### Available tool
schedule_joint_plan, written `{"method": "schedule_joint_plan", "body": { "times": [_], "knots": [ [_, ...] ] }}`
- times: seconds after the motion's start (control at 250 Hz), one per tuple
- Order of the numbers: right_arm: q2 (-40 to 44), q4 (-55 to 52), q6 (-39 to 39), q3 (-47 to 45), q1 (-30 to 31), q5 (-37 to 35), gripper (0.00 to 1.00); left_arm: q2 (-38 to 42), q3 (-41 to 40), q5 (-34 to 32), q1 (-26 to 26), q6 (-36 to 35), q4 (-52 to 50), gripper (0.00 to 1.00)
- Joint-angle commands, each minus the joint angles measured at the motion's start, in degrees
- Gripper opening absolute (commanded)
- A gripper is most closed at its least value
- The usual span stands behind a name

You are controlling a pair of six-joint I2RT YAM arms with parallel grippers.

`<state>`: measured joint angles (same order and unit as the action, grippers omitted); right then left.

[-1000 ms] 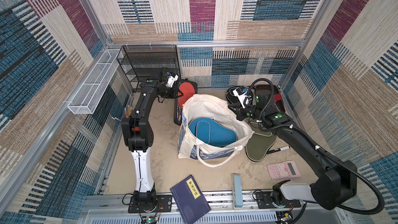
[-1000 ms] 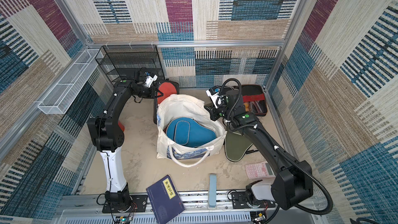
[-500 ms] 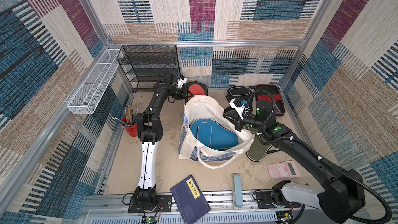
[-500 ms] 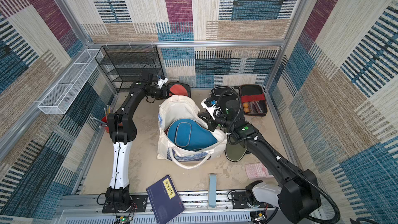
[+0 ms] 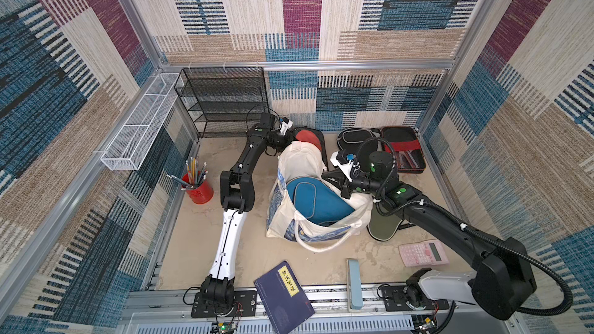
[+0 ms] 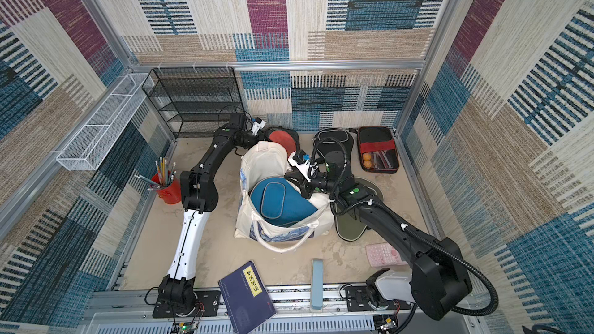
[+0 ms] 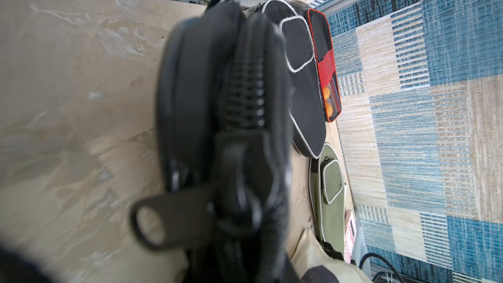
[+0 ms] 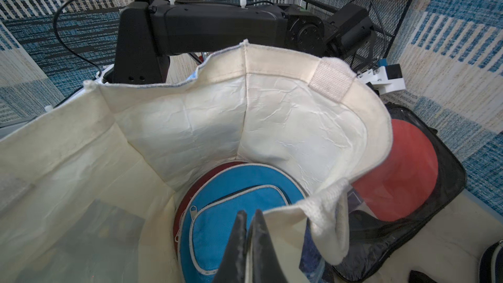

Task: Remove the ping pong set from the canvas bag
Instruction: Adjust the canvas bag at the center of the board.

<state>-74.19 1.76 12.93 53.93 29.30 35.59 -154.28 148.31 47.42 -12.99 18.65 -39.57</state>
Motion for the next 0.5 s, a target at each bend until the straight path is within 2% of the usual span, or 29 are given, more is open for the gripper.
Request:
{"method": "schedule_joint_plan", "body": {
  "times": [0.0,0.496],
  "knots": [
    [-0.14,4.83,0.10,0.04,0.34,2.22,0.00,-1.65,-0.53,-3.54,-0.88,1.79,8.31,0.00],
    [-1.06,5.98,-0.05,-0.32,0.57,2.58,0.00,-7.40,0.31,-2.98,-3.79,12.00,20.03,0.00]
  ]
}}
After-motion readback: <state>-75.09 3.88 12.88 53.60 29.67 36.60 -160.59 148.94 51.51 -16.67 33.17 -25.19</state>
